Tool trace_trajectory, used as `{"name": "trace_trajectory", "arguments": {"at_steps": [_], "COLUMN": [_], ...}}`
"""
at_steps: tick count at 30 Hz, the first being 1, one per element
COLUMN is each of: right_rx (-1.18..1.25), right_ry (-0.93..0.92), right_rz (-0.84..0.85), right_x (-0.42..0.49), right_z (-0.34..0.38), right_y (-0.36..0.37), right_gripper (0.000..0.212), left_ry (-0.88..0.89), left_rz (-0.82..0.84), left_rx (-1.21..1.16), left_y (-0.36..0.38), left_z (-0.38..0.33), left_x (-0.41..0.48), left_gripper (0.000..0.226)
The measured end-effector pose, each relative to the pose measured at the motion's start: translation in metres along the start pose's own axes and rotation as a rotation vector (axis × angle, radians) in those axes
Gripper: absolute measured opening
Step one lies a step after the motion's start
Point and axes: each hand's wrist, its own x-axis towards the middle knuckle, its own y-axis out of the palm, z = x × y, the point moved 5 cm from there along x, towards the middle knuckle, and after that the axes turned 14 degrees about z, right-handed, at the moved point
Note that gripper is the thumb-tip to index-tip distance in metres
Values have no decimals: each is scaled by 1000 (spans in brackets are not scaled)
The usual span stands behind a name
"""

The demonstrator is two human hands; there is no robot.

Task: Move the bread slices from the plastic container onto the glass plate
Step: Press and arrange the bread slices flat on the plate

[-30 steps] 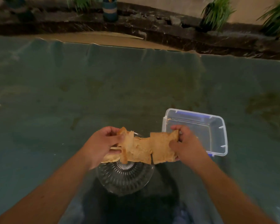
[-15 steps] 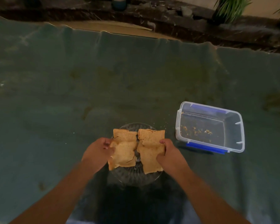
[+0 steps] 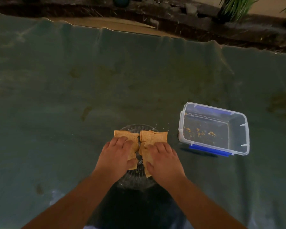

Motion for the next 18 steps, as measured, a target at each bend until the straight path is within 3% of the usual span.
{"name": "trace_trajectory", "arguments": {"at_steps": [3, 7, 13, 18], "right_rx": [-75, -90, 65, 35], "right_ry": [47, 93, 113, 154], "right_rz": [94, 165, 155, 165], "right_x": [11, 21, 28, 30], "right_z": [-3, -5, -6, -17], "right_y": [1, 0, -5, -6], "right_gripper": [58, 58, 43, 50], "left_ry": [-11, -23, -23, -47], "left_rz": [121, 155, 96, 103], "left_rx": [83, 161, 124, 101], "left_y": [8, 13, 6, 3], "left_z": [-2, -2, -3, -4], "left_x": [10, 16, 19, 23], "left_gripper": [85, 91, 67, 56]}}
